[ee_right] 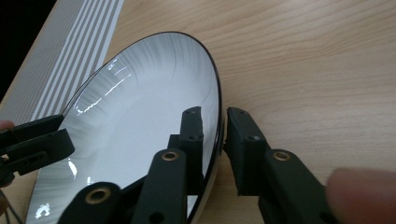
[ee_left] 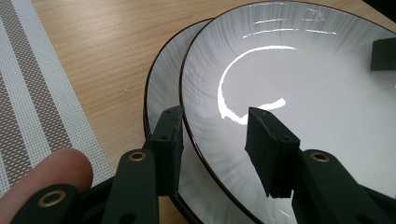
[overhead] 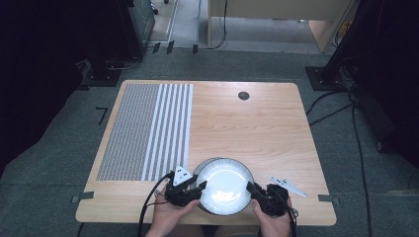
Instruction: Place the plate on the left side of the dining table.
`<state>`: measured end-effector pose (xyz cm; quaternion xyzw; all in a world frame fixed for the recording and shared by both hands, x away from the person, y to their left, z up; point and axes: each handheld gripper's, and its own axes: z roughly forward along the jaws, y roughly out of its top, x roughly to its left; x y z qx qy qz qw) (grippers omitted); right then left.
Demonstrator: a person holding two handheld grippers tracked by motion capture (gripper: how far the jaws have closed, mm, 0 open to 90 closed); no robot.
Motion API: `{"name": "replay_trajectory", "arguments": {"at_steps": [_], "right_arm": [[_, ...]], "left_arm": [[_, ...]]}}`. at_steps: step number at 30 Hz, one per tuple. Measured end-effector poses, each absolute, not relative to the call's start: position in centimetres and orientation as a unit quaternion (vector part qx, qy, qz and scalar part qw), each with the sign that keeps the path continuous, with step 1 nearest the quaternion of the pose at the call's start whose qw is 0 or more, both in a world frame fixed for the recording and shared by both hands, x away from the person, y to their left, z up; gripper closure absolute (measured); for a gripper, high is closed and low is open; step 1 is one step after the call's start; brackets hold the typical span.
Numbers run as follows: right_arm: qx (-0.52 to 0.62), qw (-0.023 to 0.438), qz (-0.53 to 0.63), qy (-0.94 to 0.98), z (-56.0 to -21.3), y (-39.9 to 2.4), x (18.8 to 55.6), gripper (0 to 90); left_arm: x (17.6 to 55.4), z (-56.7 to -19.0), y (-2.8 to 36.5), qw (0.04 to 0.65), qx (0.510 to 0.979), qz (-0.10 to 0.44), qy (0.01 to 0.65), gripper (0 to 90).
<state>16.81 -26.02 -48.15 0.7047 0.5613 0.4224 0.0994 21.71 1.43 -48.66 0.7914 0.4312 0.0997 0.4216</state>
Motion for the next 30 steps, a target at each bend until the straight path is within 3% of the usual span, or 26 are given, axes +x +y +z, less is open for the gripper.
{"name": "replay_trajectory", "arguments": {"at_steps": [25, 30], "right_arm": [[0.733, 0.016, 0.505, 0.455, -49.7, -26.9, 16.9, 83.6], [0.732, 0.010, 0.512, 0.449, -49.8, -26.9, 16.8, 83.4]], "left_arm": [[21.8, -48.7, 2.1, 0.442, 0.781, 0.057, 0.438, 53.5], [21.9, -48.7, 2.5, 0.443, 0.777, 0.054, 0.444, 59.3]]}}
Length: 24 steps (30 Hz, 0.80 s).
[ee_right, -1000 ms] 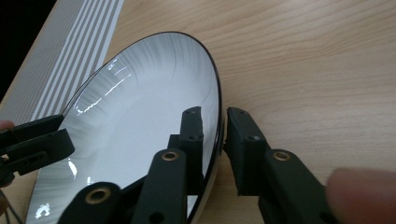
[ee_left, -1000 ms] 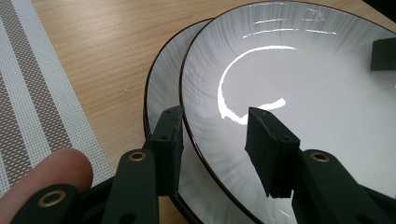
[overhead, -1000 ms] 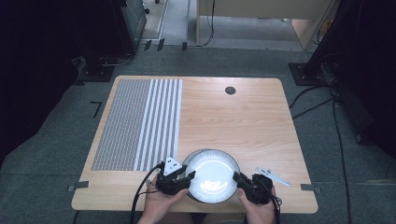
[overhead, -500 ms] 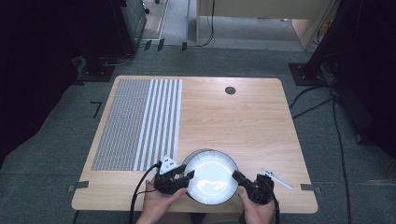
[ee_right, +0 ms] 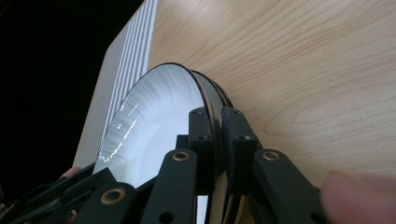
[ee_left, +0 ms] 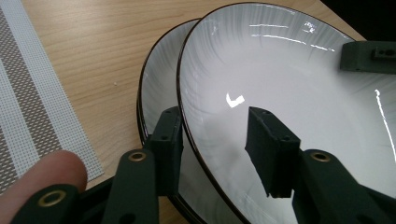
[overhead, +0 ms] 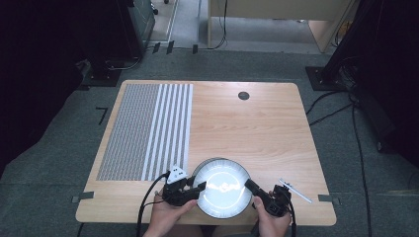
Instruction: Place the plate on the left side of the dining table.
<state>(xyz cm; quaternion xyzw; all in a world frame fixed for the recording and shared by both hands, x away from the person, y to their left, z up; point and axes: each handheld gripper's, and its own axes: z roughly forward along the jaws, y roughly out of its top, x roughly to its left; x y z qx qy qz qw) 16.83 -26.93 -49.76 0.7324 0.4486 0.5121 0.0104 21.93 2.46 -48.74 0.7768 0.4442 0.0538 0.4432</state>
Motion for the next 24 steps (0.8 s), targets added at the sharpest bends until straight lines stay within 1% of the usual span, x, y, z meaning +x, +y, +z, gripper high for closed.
{"name": "replay_trajectory", "arguments": {"at_steps": [5, 7, 16, 19, 24], "right_arm": [[0.729, 0.015, 0.514, 0.451, -49.6, -26.7, 16.7, 83.4], [0.729, 0.013, 0.516, 0.449, -49.6, -26.7, 16.7, 83.4], [0.713, 0.018, 0.533, 0.454, -48.4, -26.5, 16.8, 83.1], [0.709, 0.016, 0.537, 0.456, -47.8, -26.2, 17.0, 83.1], [0.705, 0.018, 0.537, 0.463, -47.3, -25.5, 17.5, 83.3]], "left_arm": [[21.9, -48.5, 2.8, 0.442, 0.775, 0.066, 0.447, 68.0], [21.9, -48.4, 2.9, 0.445, 0.773, 0.065, 0.448, 70.1], [22.0, -47.5, 3.9, 0.468, 0.758, 0.057, 0.450, 75.1], [22.2, -47.1, 4.6, 0.479, 0.748, 0.044, 0.457, 76.3], [22.3, -46.3, 5.2, 0.474, 0.749, 0.061, 0.459, 76.7]]}}
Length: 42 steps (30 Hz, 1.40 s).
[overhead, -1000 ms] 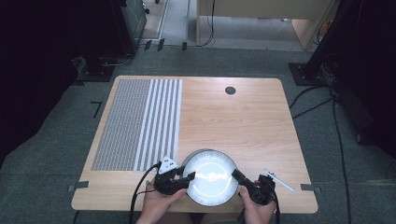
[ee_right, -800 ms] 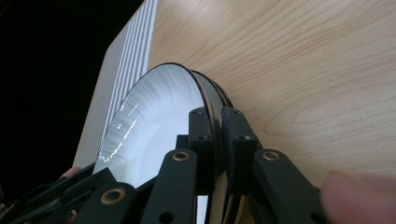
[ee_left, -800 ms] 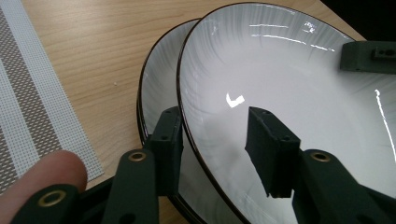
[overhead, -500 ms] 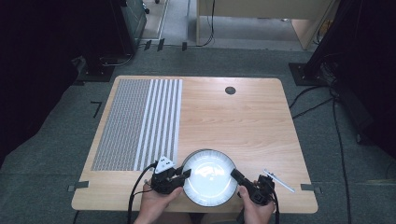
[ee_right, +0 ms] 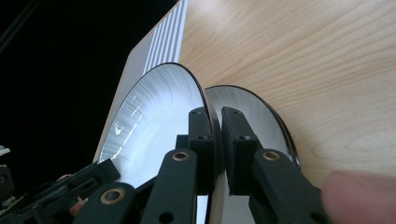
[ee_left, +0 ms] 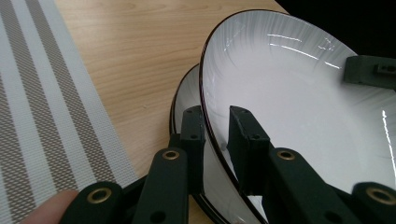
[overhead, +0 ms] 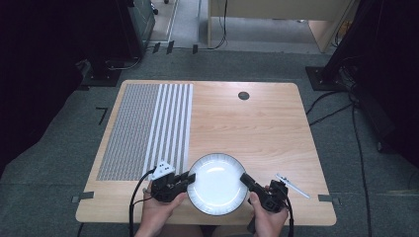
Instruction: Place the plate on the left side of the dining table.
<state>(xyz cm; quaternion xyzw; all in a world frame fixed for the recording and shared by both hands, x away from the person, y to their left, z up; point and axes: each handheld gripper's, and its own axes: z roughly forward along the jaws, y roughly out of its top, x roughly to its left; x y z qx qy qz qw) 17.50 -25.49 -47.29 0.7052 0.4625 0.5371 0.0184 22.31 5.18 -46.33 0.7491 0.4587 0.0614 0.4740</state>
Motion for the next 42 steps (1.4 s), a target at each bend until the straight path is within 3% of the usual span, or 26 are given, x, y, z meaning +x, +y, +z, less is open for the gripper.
{"name": "replay_trajectory", "arguments": {"at_steps": [19, 42], "right_arm": [[0.682, 0.012, 0.539, 0.494, -45.2, -21.4, 21.1, 83.7], [0.661, -0.034, 0.539, 0.521, -43.5, -14.1, 27.7, 83.8]], "left_arm": [[23.4, -44.1, 9.3, 0.481, 0.715, 0.098, 0.498, 78.6], [26.3, -42.0, 16.1, 0.478, 0.671, 0.135, 0.551, 80.2]]}}
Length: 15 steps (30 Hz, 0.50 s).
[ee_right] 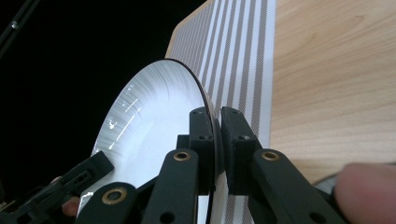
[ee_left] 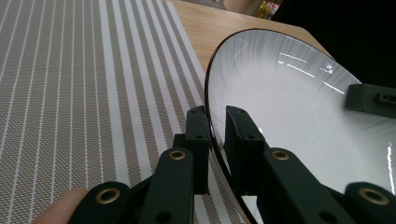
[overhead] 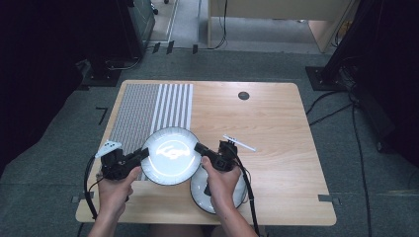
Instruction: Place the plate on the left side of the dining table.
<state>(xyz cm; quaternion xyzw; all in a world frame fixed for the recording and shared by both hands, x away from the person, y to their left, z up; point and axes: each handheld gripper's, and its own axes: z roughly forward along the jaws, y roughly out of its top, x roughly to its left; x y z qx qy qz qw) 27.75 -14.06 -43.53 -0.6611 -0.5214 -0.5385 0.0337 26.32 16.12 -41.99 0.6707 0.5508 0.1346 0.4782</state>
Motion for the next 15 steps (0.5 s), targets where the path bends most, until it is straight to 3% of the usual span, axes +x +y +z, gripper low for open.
{"name": "replay_trajectory", "arguments": {"at_steps": [15], "right_arm": [[-0.660, 0.047, -0.526, -0.534, -43.3, -11.0, 31.2, 83.8]], "left_arm": [[28.9, -42.0, 19.2, 0.471, 0.660, 0.139, 0.569, 79.9]]}}
